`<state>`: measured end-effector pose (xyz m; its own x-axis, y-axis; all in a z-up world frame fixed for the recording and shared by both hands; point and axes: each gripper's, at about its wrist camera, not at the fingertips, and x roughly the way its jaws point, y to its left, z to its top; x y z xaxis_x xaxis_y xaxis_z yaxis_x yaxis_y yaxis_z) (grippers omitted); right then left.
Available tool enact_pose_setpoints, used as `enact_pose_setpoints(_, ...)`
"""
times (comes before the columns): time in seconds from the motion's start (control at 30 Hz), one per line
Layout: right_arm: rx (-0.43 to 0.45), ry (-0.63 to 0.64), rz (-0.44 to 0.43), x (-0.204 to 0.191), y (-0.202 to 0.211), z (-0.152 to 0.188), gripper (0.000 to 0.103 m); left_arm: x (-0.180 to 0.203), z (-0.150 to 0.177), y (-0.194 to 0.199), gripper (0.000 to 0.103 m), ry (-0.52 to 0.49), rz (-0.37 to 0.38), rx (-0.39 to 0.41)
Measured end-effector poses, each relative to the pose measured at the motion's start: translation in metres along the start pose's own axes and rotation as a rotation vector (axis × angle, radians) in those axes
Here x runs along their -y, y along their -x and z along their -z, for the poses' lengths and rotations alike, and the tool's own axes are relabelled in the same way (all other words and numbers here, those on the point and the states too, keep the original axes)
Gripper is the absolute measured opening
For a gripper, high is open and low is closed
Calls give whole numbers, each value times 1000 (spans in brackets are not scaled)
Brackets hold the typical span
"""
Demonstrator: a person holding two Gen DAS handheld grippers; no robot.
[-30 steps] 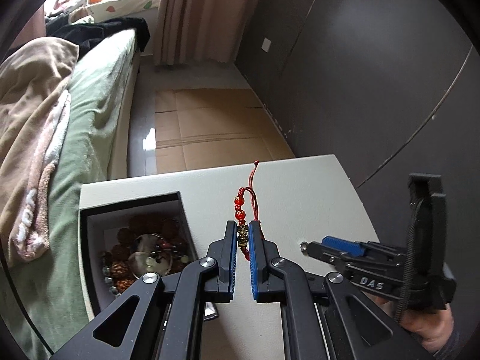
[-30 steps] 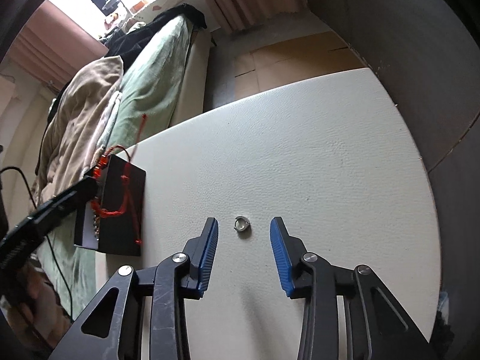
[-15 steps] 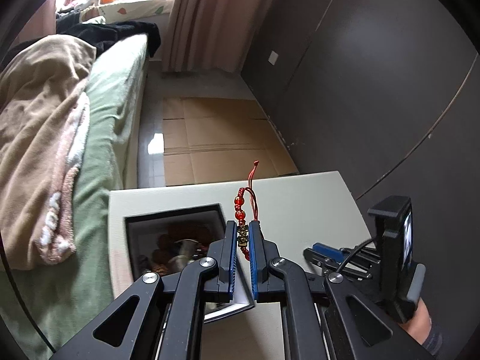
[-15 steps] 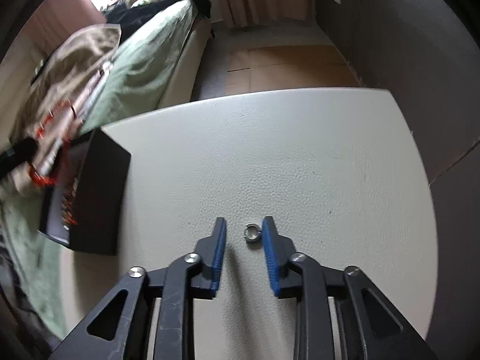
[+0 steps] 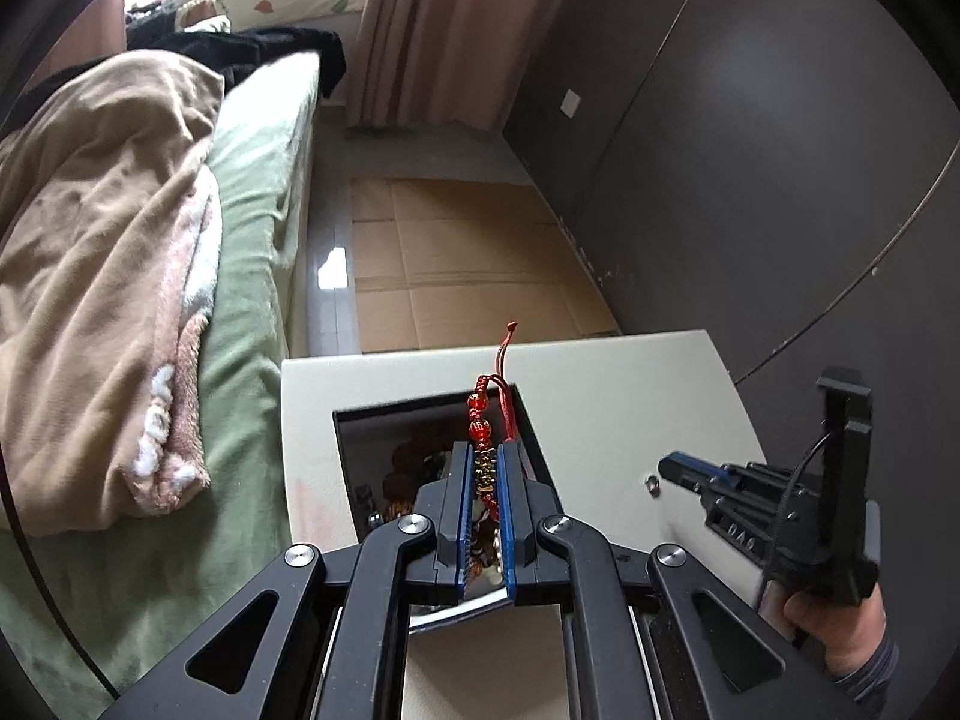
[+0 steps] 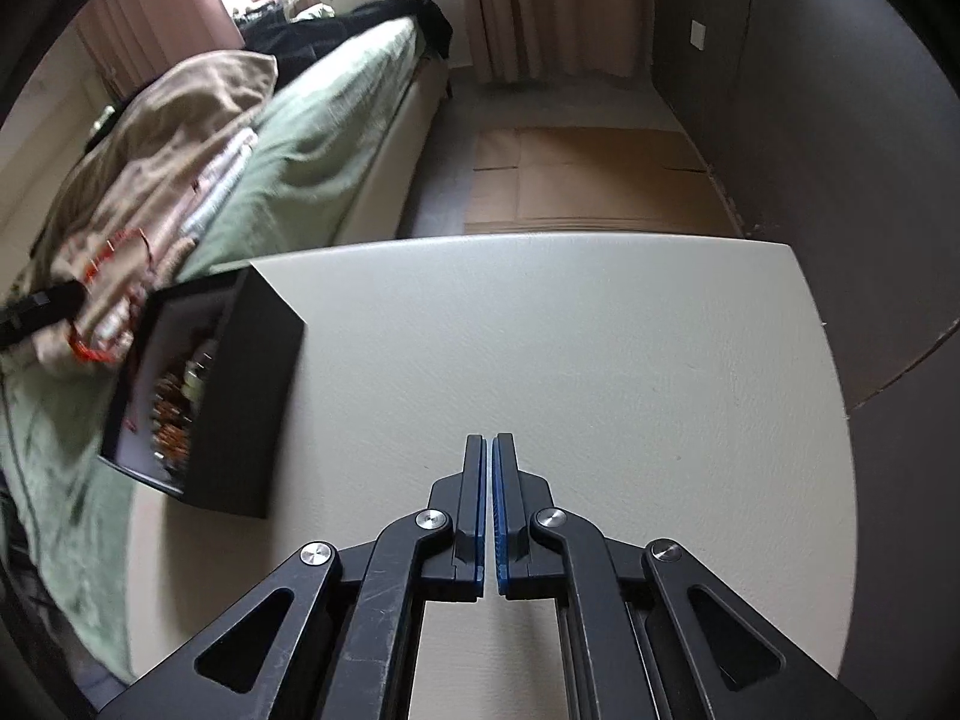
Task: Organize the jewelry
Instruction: 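Lift the red bracelet into the box and open the left tool while the right tool approaches the silver ring, then grasp the small silver ring with the right tool and drop it into the box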
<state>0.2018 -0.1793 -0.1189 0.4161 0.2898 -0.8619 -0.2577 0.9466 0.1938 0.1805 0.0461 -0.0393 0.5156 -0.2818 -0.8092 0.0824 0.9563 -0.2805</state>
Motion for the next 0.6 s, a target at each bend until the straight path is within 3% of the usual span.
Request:
enact_pose_setpoints(0.17, 12, -79, -105, 7, 7, -2, 3, -4, 3, -3, 7, 2, 16, -14)
enact_pose_setpoints(0.3, -16, -89, -66, 6, -2, -2, 4, -6, 7, -6, 7, -5, 18, -30)
enact_pose_setpoints(0.37, -73, -109, -39, 9, -13, 2, 10, -10, 9, -9, 7, -4, 14, -43)
enact_pose_setpoints(0.43, -88, -105, -2, 10, -17, 5, 33, -13, 11, -10, 7, 1, 17, -52)
enact_pose_setpoints(0.5, -88, -101, 8, 8, -17, 4, 47, -16, 13, -12, 7, 8, 23, -61)
enact_pose_setpoints(0.6, -79, -96, -5, 5, -16, 4, 47, -26, 15, -17, 8, 49, 55, -87)
